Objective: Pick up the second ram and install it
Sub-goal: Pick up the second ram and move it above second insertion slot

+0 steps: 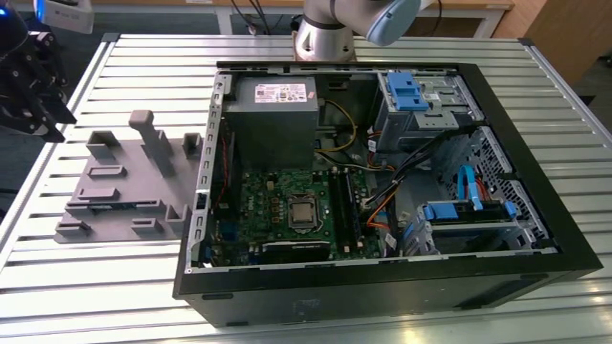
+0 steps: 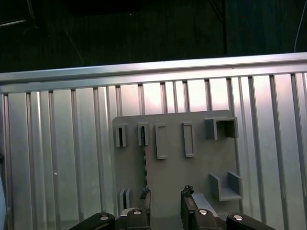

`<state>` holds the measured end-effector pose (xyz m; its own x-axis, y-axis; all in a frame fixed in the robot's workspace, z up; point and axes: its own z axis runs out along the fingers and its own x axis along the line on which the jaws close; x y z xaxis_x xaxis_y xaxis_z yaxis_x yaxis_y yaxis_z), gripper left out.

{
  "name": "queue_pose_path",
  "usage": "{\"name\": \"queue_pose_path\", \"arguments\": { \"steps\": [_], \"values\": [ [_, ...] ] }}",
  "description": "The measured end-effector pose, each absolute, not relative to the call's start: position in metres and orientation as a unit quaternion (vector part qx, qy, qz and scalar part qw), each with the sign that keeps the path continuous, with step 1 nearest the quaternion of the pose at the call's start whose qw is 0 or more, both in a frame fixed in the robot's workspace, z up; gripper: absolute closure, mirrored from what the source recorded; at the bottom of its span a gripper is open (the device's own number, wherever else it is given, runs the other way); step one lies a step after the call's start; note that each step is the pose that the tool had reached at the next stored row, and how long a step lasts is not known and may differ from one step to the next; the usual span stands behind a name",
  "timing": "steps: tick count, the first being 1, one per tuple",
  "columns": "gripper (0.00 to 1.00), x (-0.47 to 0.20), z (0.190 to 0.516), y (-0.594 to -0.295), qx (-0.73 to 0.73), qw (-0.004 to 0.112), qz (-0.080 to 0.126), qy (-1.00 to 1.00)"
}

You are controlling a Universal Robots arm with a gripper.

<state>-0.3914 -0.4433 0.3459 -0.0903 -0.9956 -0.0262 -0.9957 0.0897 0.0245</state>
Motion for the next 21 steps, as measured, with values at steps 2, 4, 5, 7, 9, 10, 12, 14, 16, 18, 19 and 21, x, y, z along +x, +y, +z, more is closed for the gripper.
{"name": "queue_pose_path", "arguments": {
  "steps": [2,4,5,7,9,10,12,14,16,18,19,21],
  "values": [
    [0.62,-0.3914,0.3448,-0.4433,-0.674,0.001,0.018,0.738],
    [0.62,-0.3914,0.3438,-0.4433,-0.674,0.001,0.018,0.738],
    [0.62,-0.3914,0.3433,-0.4433,-0.674,0.001,0.018,0.738],
    [0.62,-0.3914,0.3423,-0.4433,-0.674,0.001,0.018,0.738],
    [0.62,-0.3914,0.3416,-0.4433,-0.674,0.001,0.018,0.738],
    [0.62,-0.3914,0.3412,-0.4433,-0.674,0.001,0.018,0.738],
    [0.62,-0.3914,0.3405,-0.4433,-0.674,0.001,0.018,0.738],
    [0.62,-0.3914,0.3397,-0.4433,-0.674,0.001,0.018,0.738],
    [0.62,-0.3914,0.3391,-0.4433,-0.674,0.001,0.018,0.738],
    [0.62,-0.3914,0.3384,-0.4433,-0.674,0.001,0.018,0.738],
    [0.62,-0.3914,0.3381,-0.4433,-0.674,0.001,0.018,0.738],
    [0.62,-0.3914,0.3358,-0.4433,-0.674,0.001,0.018,0.738]
  ]
}}
